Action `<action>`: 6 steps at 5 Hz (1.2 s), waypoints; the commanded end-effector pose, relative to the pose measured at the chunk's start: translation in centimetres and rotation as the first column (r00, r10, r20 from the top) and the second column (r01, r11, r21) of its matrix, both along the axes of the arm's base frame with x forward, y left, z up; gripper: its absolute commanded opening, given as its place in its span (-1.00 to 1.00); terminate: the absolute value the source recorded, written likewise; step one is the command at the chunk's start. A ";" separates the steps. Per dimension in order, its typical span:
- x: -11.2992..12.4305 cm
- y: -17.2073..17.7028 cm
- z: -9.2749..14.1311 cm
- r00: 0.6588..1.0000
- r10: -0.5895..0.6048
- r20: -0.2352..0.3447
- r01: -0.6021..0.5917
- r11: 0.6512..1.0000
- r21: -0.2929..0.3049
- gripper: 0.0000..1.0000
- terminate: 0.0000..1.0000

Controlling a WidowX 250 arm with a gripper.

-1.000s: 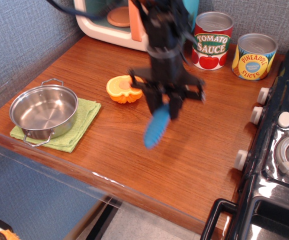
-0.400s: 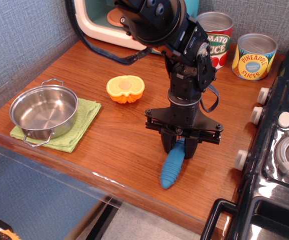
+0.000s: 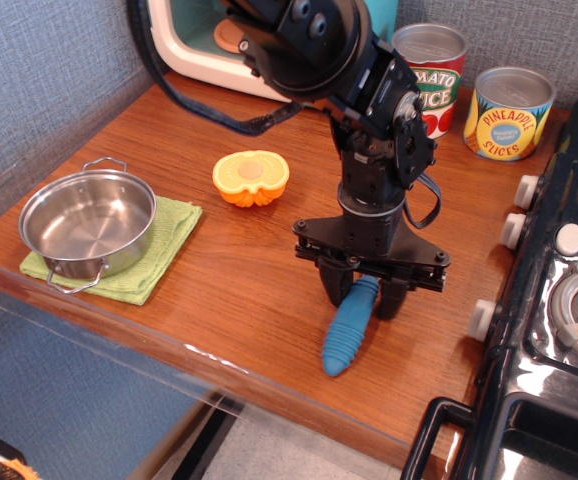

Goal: Put the spoon on the right side near the stove close to the bottom.

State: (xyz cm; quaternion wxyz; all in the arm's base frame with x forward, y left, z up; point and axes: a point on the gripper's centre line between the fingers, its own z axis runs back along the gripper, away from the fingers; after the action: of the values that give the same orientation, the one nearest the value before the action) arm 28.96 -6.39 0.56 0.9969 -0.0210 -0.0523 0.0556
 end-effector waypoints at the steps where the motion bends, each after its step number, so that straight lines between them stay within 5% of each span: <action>1: 0.1 2.6 6.8 0.997 -0.067 0.030 0.068 0.996 -0.060 1.00 -1.00; 2: 0.2 5.2 10.5 0.997 -0.055 0.050 0.054 0.998 0.024 1.00 -1.00; 3: 0.4 8.4 11.7 0.998 -0.029 0.059 0.024 0.996 0.085 1.00 -1.00; 6: 0.6 12.4 9.8 1.000 -0.015 0.012 0.014 0.998 0.054 1.00 -1.00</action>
State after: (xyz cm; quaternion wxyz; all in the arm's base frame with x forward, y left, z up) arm 29.65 5.41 8.55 0.9982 0.0019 -0.0377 0.0471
